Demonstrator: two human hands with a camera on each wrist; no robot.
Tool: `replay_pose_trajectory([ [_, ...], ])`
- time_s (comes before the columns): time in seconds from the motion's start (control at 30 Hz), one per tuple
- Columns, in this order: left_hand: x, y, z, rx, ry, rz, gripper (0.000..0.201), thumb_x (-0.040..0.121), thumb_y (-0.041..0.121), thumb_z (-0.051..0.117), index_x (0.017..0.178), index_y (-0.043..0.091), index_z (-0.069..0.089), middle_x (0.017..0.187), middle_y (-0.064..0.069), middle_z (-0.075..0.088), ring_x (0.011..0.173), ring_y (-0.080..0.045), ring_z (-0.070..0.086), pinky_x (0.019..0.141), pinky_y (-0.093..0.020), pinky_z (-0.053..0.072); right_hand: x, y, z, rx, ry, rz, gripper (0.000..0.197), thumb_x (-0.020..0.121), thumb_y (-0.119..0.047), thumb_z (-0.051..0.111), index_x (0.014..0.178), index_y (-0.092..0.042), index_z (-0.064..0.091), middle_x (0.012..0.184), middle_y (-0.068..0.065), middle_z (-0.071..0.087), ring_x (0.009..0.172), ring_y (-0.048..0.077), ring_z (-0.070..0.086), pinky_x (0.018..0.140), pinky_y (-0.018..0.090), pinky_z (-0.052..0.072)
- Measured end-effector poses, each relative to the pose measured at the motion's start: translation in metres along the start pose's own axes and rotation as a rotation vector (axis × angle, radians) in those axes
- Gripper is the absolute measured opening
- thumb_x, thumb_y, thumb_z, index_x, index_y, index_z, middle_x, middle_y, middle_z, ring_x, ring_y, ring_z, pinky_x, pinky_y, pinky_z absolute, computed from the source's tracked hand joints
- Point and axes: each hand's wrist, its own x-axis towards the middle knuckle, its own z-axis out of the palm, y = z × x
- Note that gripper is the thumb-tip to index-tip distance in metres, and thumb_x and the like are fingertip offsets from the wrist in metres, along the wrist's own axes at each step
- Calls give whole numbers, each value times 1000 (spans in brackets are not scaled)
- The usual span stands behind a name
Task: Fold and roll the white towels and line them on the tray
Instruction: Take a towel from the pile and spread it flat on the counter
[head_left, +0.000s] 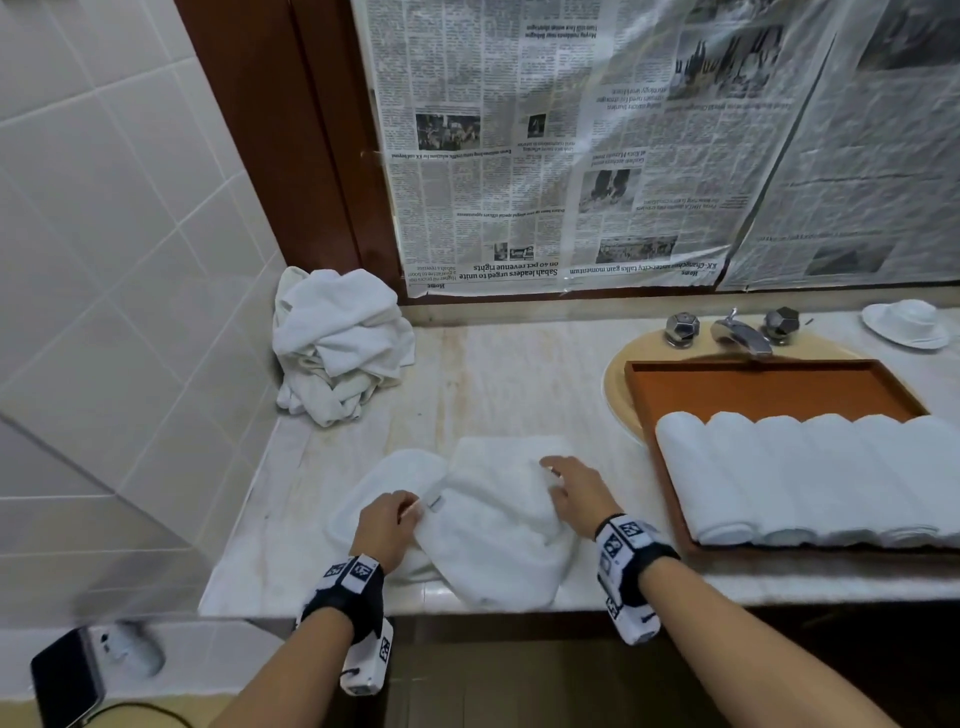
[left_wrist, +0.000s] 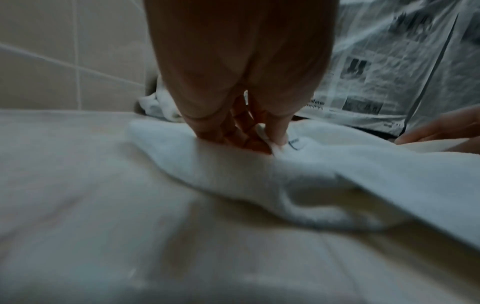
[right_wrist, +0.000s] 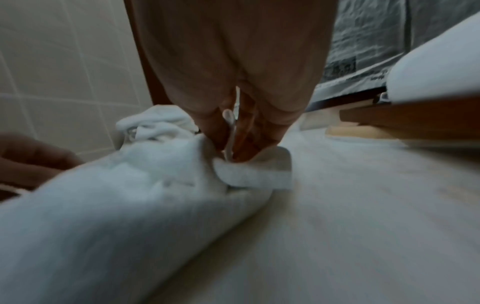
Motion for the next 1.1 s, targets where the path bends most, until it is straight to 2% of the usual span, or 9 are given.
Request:
replay_pose_trajectory([
  [0.1, -7, -4, 8, 52, -56, 16, 29, 96, 17, 59, 124, 13, 65, 113, -7, 70, 106, -27, 62, 87, -27, 40, -12, 4, 20, -71, -59, -14, 29, 99, -14, 51, 124, -11, 66, 121, 11, 66, 113, 29, 59, 98, 31, 43],
  [0.2, -17, -3, 11, 82, -117, 92, 26, 93, 17, 61, 117, 19, 68, 101, -4, 72, 93, -25, 62, 74, -22, 39, -38, 8, 18, -55, -55, -17, 24, 96, -12, 56, 114, -10, 71, 112, 9, 70, 105, 27, 63, 92, 28, 44],
  [0.27, -28, 1, 12, 69, -185, 130, 17, 88, 20, 61, 102, 19, 71, 86, 0, 70, 79, -22, 58, 66, -17, 37, -62, 12, 15, -50, -78, -2, 21, 94, -11, 58, 108, -9, 73, 108, 8, 72, 100, 24, 64, 84, 18, 43],
  [0.37, -45, 5, 14, 98, -375, 178, 24, 82, 30, 60, 99, 18, 72, 87, 0, 70, 82, -20, 61, 74, -30, 45, -98, 24, 7, -63, -203, 42, 16, 92, -15, 64, 102, -12, 75, 104, 2, 73, 93, 11, 63, 70, 0, 35],
  [0.5, -54, 12, 13, 130, -524, 243, 27, 89, 33, 70, 115, 27, 72, 105, 8, 71, 94, -8, 62, 82, -19, 44, -132, 24, -12, 5, -266, 107, 13, 88, -27, 70, 96, -19, 75, 95, -4, 73, 86, 8, 65, 71, 13, 48],
  [0.57, -60, 18, 15, 61, -455, 225, 39, 88, 33, 73, 126, 27, 65, 102, 5, 69, 91, -8, 61, 82, -15, 41, -143, 18, -21, 74, -208, 82, 14, 87, -30, 71, 93, -18, 75, 89, -5, 74, 84, 8, 67, 78, 27, 55],
  [0.8, -74, 40, 16, 126, -339, 93, 50, 92, 32, 68, 138, 18, 55, 104, -3, 68, 100, -20, 61, 85, -23, 41, -152, 7, -57, 181, -29, -49, 9, 86, -30, 71, 89, -22, 75, 87, -8, 73, 85, 11, 67, 81, 39, 54],
  [1.0, -102, 59, 27, 266, -634, 114, 30, 88, 24, 64, 117, 30, 70, 99, -1, 72, 79, -12, 60, 65, -15, 42, -160, 3, -82, 204, 10, -133, 10, 88, -28, 71, 94, -20, 75, 85, -9, 73, 80, 9, 64, 76, 28, 50],
  [1.1, -106, 79, 10, 218, -559, 144, 27, 90, 23, 62, 114, 26, 74, 99, -1, 74, 84, -13, 67, 69, -15, 47, -159, 2, -87, 198, 24, -169, 9, 89, -25, 71, 93, -18, 75, 83, -8, 72, 77, 7, 64, 71, 24, 48],
])
